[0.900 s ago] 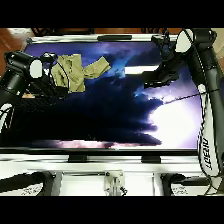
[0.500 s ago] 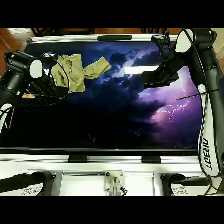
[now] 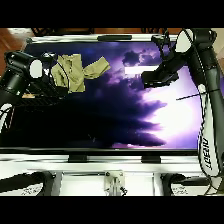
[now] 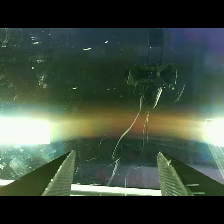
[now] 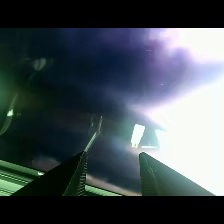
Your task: Fold the shirts.
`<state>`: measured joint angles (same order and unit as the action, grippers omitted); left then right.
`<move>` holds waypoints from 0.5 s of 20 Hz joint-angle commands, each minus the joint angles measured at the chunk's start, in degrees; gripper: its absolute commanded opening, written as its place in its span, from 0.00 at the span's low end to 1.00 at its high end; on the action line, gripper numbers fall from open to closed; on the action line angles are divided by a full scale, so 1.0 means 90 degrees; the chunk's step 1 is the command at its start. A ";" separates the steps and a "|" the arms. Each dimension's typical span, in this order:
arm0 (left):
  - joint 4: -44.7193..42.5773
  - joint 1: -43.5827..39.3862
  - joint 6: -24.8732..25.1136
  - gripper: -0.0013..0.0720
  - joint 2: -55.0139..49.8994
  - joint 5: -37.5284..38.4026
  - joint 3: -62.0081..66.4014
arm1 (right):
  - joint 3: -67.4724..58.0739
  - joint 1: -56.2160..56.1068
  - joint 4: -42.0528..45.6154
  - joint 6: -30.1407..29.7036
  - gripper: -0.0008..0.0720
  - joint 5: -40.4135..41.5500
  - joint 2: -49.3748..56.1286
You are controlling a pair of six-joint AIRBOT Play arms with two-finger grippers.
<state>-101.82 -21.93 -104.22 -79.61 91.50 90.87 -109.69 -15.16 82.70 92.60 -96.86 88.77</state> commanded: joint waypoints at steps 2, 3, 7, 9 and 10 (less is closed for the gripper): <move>0.0000 0.0000 0.0000 0.86 -0.0005 -0.0002 -0.0002 | -0.0005 -0.0002 -0.0002 0.0000 0.63 0.0000 0.0005; 0.0005 0.0000 0.0000 0.86 -0.0007 -0.0005 -0.0002 | -0.0005 -0.0002 -0.0002 0.0005 0.63 0.0058 0.0005; 0.0265 0.0002 0.0000 0.86 -0.0204 -0.0129 -0.0002 | -0.0005 -0.0002 0.0041 -0.0036 0.63 0.0629 0.0005; 0.0265 0.0000 0.0000 0.86 -0.0423 -0.0119 -0.0002 | -0.0007 -0.0002 0.0034 -0.0036 0.63 0.1134 0.0005; 0.0267 0.0000 0.0000 0.86 -0.0546 -0.0119 -0.0002 | -0.0007 -0.0002 0.0019 -0.0036 0.63 0.1294 0.0005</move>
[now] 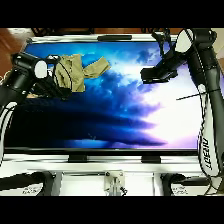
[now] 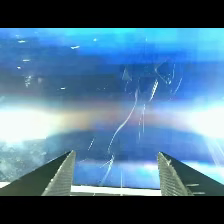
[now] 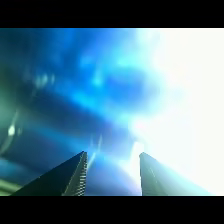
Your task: Fold the shirts.
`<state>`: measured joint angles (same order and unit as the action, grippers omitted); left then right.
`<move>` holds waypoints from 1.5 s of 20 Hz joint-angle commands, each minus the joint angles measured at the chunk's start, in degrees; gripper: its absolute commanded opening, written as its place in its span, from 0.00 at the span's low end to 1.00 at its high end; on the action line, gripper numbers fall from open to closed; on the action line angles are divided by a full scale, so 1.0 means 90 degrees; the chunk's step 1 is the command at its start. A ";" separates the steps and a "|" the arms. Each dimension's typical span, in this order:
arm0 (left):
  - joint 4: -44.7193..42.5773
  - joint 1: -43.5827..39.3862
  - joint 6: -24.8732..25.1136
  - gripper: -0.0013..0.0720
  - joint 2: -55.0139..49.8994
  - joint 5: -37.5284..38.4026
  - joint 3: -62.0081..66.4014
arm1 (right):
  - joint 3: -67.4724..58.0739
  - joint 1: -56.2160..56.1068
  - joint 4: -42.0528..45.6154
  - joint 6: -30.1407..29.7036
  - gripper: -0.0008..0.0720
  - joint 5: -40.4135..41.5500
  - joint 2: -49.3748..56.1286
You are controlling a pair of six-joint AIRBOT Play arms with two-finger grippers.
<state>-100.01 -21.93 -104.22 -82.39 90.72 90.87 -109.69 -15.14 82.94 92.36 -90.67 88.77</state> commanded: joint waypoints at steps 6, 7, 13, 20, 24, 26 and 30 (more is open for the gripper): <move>0.0136 0.0000 -0.0012 0.86 -0.0918 -0.0090 0.0005 | -0.0005 -0.0005 0.0097 -0.0136 0.63 0.1088 0.0007; 0.0119 0.0002 -0.0041 0.86 -0.1042 -0.0481 0.0007 | -0.0005 -0.0005 0.0109 -0.0136 0.63 0.1141 0.0012; 0.0107 0.0942 -0.0357 0.86 -0.2103 -0.2086 0.1503 | -0.0005 -0.0005 0.0104 -0.0148 0.63 0.1103 0.0039; 0.0957 0.1996 -0.0415 0.87 -0.3436 -0.2569 0.2480 | -0.0005 -0.0005 -0.0012 -0.0148 0.63 0.1037 0.0039; 0.1042 0.1979 -0.0491 0.87 -0.3835 -0.2965 0.2480 | -0.0005 -0.0005 -0.0063 -0.0151 0.63 0.1037 0.0039; 0.1171 0.1972 -0.0493 0.86 -0.3971 -0.3060 0.2480 | -0.0005 -0.0007 -0.0063 -0.0148 0.63 0.1037 0.0039; 0.1171 0.1970 -0.0505 0.08 -0.4046 -0.3084 0.2489 | -0.0005 -0.0005 -0.0063 -0.0148 0.63 0.1066 0.0039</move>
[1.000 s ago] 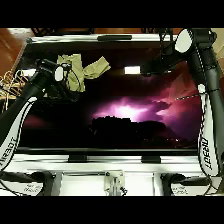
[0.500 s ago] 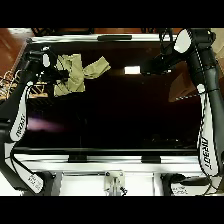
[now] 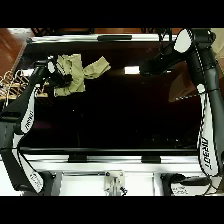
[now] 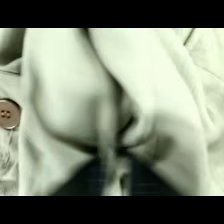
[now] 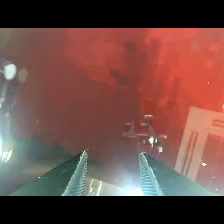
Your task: Fold the shirts.
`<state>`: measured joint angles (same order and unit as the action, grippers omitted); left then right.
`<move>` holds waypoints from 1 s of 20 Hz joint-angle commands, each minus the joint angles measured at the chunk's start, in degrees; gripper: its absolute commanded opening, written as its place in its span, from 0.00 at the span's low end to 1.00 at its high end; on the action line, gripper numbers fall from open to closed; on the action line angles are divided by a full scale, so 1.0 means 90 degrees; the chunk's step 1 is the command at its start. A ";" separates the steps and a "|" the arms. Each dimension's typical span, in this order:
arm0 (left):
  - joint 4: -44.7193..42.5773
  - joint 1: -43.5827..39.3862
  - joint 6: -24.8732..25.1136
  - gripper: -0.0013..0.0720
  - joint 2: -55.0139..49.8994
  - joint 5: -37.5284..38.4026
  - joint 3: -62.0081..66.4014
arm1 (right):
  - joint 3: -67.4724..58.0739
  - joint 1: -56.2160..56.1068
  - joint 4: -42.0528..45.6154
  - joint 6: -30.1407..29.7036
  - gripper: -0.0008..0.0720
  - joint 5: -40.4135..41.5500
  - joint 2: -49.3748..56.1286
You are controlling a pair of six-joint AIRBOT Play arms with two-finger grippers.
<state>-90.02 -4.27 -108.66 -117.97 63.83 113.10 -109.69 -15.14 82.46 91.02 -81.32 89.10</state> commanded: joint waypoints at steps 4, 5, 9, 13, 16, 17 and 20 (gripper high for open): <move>0.0121 -0.0172 0.0194 0.08 0.0267 -0.0202 0.0435 | -0.0005 -0.0005 -0.0005 -0.0002 0.63 0.0107 0.0002; 0.0104 -0.0308 0.0335 0.08 0.0546 -0.0420 0.0435 | -0.0007 -0.0002 -0.0002 -0.0010 0.63 0.0032 0.0000; -0.0129 -0.1173 0.1052 0.08 0.2234 -0.0877 0.0432 | -0.0039 0.0002 0.0219 0.0022 0.63 -0.0838 -0.0325; -0.0216 -0.2453 0.1494 0.08 0.4218 -0.0534 0.0418 | -0.0039 0.0002 0.1445 0.0182 0.63 -0.0942 -0.1644; -0.0211 -0.3575 0.1151 0.08 0.5212 -0.0325 0.0034 | -0.0039 0.0002 0.2599 0.0566 0.63 -0.0913 -0.2897; -0.0216 -0.4010 0.1158 0.08 0.5394 -0.0216 -0.0233 | -0.0039 0.0002 0.2866 0.0695 0.63 -0.0916 -0.3274; -0.0255 -0.5088 0.0901 0.08 0.5467 0.0308 -0.1324 | -0.0039 0.0002 0.3031 0.0903 0.63 -0.0940 -0.4289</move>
<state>-91.88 -41.23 -98.39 -71.92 62.67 108.25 -110.04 -15.14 104.66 96.55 -89.52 59.00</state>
